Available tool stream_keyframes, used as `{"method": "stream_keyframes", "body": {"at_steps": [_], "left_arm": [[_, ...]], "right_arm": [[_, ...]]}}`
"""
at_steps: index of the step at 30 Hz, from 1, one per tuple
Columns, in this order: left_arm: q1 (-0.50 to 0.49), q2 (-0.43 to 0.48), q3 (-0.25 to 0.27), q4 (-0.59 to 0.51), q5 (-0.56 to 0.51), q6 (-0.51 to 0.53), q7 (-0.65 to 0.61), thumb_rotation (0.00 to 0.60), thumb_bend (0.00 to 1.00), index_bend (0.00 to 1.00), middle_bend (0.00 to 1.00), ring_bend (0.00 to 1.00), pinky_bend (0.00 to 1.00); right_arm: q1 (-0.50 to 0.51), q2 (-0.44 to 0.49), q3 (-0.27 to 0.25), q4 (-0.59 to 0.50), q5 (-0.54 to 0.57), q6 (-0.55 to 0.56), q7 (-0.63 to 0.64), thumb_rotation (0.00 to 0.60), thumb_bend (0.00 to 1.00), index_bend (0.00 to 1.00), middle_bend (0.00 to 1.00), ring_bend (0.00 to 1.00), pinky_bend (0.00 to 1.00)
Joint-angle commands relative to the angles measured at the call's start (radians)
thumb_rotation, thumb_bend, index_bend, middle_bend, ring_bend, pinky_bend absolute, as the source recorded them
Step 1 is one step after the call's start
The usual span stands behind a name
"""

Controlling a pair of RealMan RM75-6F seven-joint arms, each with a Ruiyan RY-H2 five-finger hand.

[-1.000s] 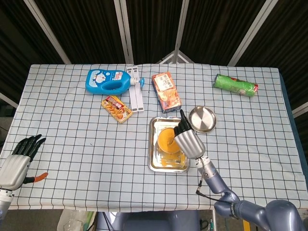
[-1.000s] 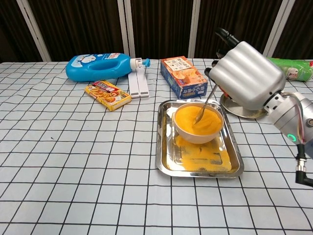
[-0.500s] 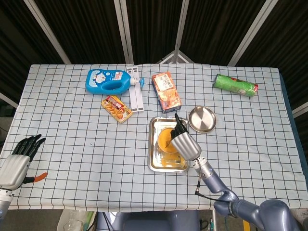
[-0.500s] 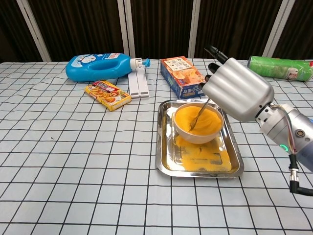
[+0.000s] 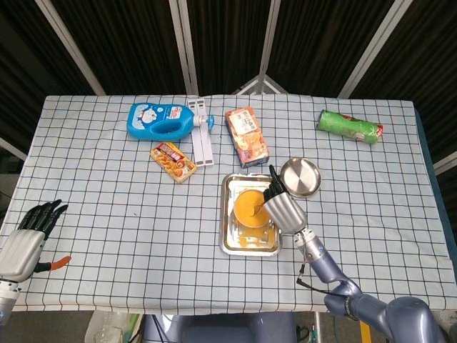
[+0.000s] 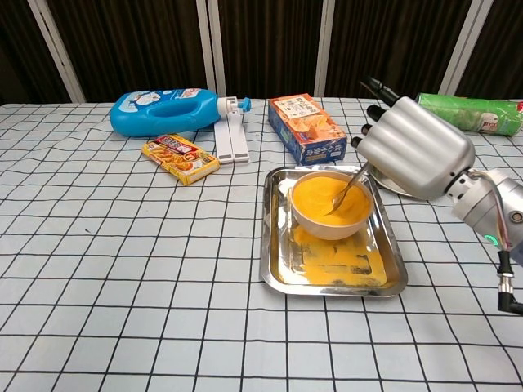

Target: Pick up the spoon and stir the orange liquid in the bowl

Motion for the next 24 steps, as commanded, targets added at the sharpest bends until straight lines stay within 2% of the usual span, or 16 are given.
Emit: {"method": "stream_keyframes", "body": {"at_steps": [1,15,24], "left_arm": [[0.000,0.000,0.000,0.000,0.001,0.001,0.001,0.600,0.00,0.00,0.00,0.00,0.00],[0.002,-0.002,0.001,0.002,0.007,0.008,0.000,0.600,0.00,0.00,0.00,0.00,0.00],[0.002,-0.002,0.001,0.002,0.010,0.011,0.000,0.600,0.00,0.00,0.00,0.00,0.00]], "right_arm": [[-0.002,0.004,0.000,0.001,0.002,0.002,0.001,0.600,0.64,0.71,0.55,0.35,0.04],[-0.009,0.031,0.003,-0.001,0.009,0.010,-0.007,0.600,0.64,0.71,0.55,0.35,0.04],[0.006,0.058,0.005,-0.060,-0.018,0.037,-0.026,0.600,0.64,0.71,0.55,0.35,0.04]]}}
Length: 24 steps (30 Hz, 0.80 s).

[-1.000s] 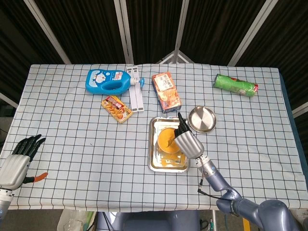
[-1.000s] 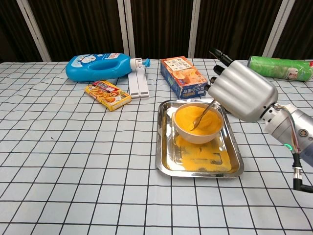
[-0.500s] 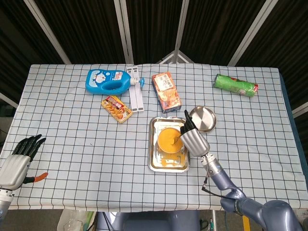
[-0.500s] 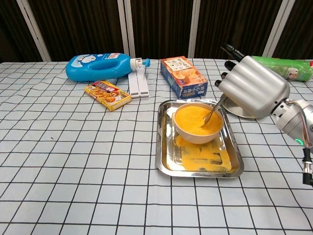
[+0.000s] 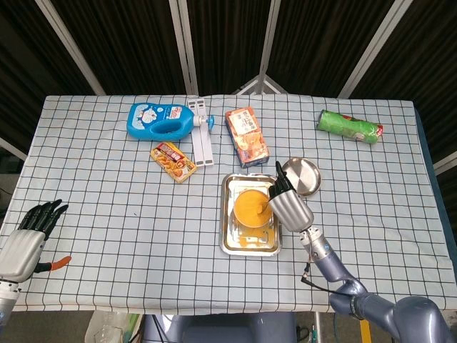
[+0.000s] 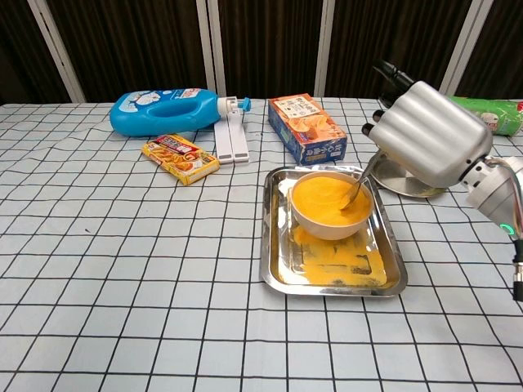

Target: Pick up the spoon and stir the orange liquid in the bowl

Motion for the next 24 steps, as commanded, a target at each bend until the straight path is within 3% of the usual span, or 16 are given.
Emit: {"method": "stream_keyframes", "body": {"at_steps": [1,17,24], "left_arm": [[0.001,0.000,0.000,0.000,0.002,0.002,0.000,0.600,0.00,0.00,0.00,0.00,0.00],[0.000,-0.001,0.001,0.000,0.004,0.002,0.000,0.600,0.00,0.00,0.00,0.00,0.00],[0.000,0.000,0.001,-0.001,0.002,0.000,0.000,0.600,0.00,0.00,0.00,0.00,0.00]], "right_arm": [[0.011,0.017,0.002,-0.019,-0.016,0.010,-0.021,0.600,0.64,0.71,0.55,0.35,0.04],[0.045,0.098,-0.048,-0.058,-0.087,-0.051,-0.162,0.600,0.64,0.71,0.55,0.35,0.04],[0.050,0.106,-0.029,-0.079,-0.074,-0.059,-0.177,0.600,0.64,0.71,0.55,0.35,0.04]]}}
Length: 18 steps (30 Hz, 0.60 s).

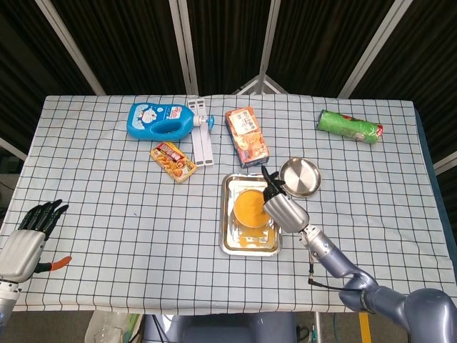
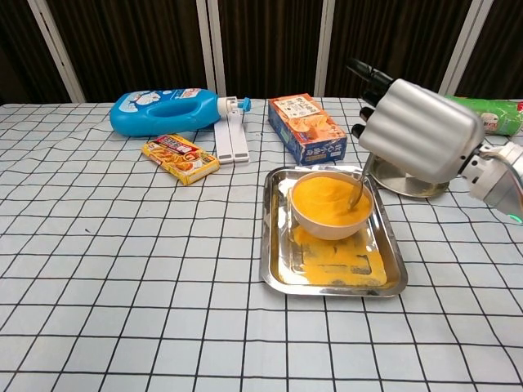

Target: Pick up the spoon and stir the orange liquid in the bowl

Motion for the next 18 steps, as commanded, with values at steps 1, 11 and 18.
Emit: {"method": "stream_keyframes", "body": {"at_steps": [1,11,18], "left_arm": [[0.000,0.000,0.000,0.000,0.000,0.000,0.000,0.600,0.00,0.00,0.00,0.00,0.00],[-0.001,0.001,0.001,-0.001,-0.001,-0.003,0.000,0.600,0.00,0.00,0.00,0.00,0.00],[-0.002,0.000,0.002,-0.002,0.001,-0.004,0.006,0.600,0.00,0.00,0.00,0.00,0.00]], "right_arm": [[0.003,0.004,0.008,-0.007,0.005,-0.004,-0.007,0.600,0.64,0.71,0.55,0.35,0.04],[-0.006,0.021,0.010,0.001,0.017,-0.012,-0.012,0.600,0.64,0.71,0.55,0.35,0.04],[-0.016,0.008,-0.009,0.014,0.009,-0.014,0.001,0.600,0.64,0.71,0.55,0.35,0.04]]}}
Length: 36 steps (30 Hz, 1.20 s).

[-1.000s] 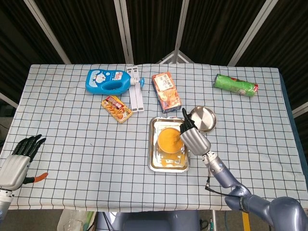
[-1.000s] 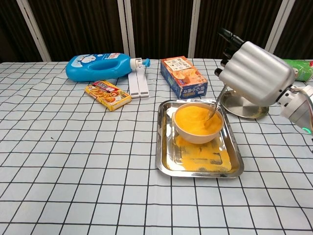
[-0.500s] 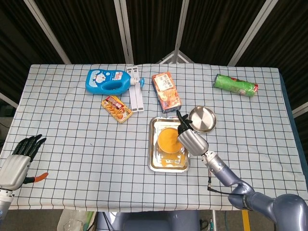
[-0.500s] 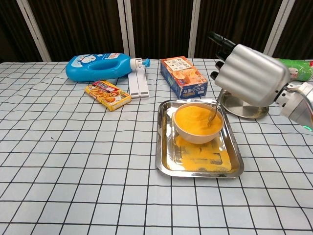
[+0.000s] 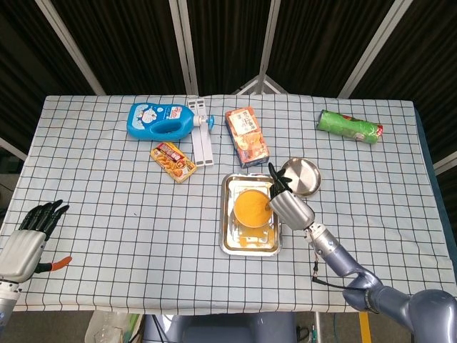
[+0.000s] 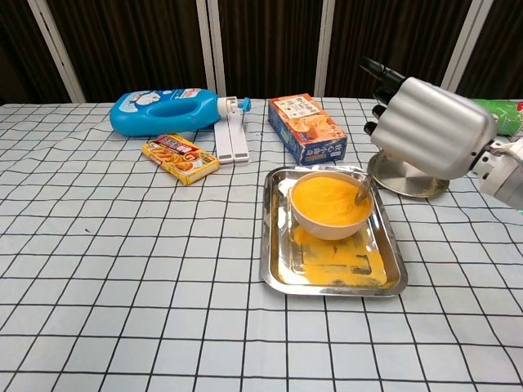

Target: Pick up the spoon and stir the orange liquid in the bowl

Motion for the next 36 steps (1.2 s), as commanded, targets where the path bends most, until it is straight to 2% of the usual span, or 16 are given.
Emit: {"method": "stream_keyframes", "body": {"at_steps": [1,15,22,36], "left_arm": [[0.000,0.000,0.000,0.000,0.000,0.000,0.002,0.600,0.00,0.00,0.00,0.00,0.00],[0.000,0.000,-0.001,-0.002,-0.003,-0.001,0.003,0.600,0.00,0.00,0.00,0.00,0.00],[0.001,0.001,-0.001,-0.002,-0.003,0.001,-0.001,0.600,0.00,0.00,0.00,0.00,0.00],[0.000,0.001,-0.001,-0.001,-0.004,-0.001,-0.002,0.600,0.00,0.00,0.00,0.00,0.00]], "right_arm": [[-0.005,-0.010,-0.007,0.006,-0.001,-0.001,0.009,0.600,0.64,0.71,0.55,0.35,0.04],[-0.003,-0.079,0.006,0.019,0.008,0.009,0.049,0.600,0.64,0.72,0.55,0.35,0.06],[0.012,-0.102,0.035,0.015,0.019,0.016,0.051,0.600,0.64,0.72,0.55,0.35,0.06],[0.028,-0.024,0.053,-0.051,0.007,0.024,0.008,0.600,0.64,0.72,0.55,0.35,0.06]]}}
